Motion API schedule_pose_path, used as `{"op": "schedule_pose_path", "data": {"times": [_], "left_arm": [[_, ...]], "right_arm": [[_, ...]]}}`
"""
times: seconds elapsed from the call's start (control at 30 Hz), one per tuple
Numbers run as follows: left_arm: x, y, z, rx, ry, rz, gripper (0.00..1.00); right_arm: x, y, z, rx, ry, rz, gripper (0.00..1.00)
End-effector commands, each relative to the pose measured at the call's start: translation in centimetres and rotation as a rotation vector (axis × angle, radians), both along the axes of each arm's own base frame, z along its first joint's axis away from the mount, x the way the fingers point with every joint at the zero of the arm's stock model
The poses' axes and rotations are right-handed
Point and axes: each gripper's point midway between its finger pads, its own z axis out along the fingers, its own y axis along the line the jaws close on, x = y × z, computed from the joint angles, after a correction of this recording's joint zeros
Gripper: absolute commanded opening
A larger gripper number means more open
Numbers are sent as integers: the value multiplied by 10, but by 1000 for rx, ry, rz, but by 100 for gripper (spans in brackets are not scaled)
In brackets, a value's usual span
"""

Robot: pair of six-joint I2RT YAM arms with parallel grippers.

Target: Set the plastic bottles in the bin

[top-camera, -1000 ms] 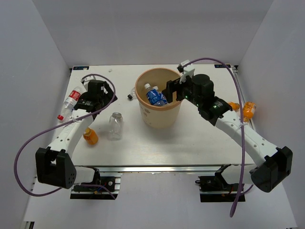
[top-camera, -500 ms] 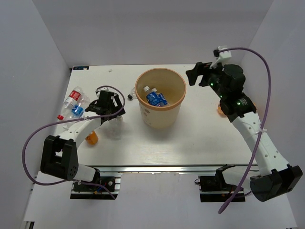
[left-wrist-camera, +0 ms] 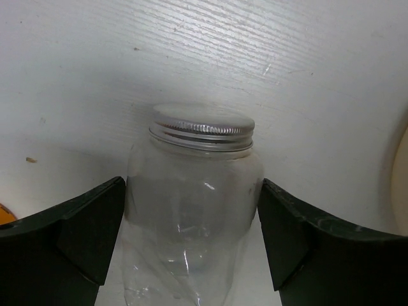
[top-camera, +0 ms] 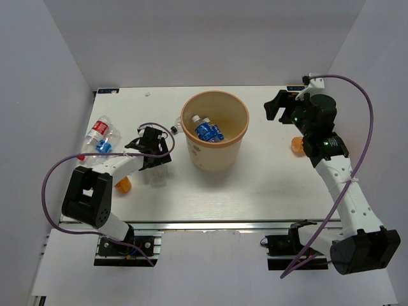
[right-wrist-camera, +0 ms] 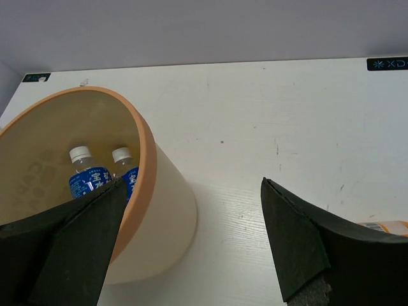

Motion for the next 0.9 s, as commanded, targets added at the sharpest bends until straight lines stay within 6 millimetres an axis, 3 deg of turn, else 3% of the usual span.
{"op": "schedule_pose_path", "data": {"times": [0.0, 0.1, 0.33, 0.43, 0.57, 0.67, 0.7, 0.77, 0.87], "left_arm": [[-2, -13, -5, -46, 3, -46, 89], [-1, -13, -2, -46, 0, -42, 81], [12, -20, 19, -71, -37, -51, 35], [14, -21, 25, -76, -47, -45, 23], [19, -26, 39, -104, -79, -50, 17], [27, -21, 67, -90, -137, -18, 14], [35, -19, 89, -90, -187, -2, 13], [39, -7, 112, -50, -236, 55, 12], [49, 3, 170, -51, -358, 132, 12]], "right_arm": [[-2, -2, 7, 39, -24, 4, 89], [-1, -4, 4, 48, -18, -2, 90], [-5, -12, 2, 58, -25, -17, 89], [-8, -17, 3, 63, -33, -30, 89], [-10, -18, 5, 71, -45, -27, 89], [-9, -16, 5, 73, -43, -17, 89], [-10, -16, 5, 75, -44, -14, 89], [-11, -17, 6, 77, -45, -15, 89], [-11, -20, 5, 74, -46, -26, 89]]}}
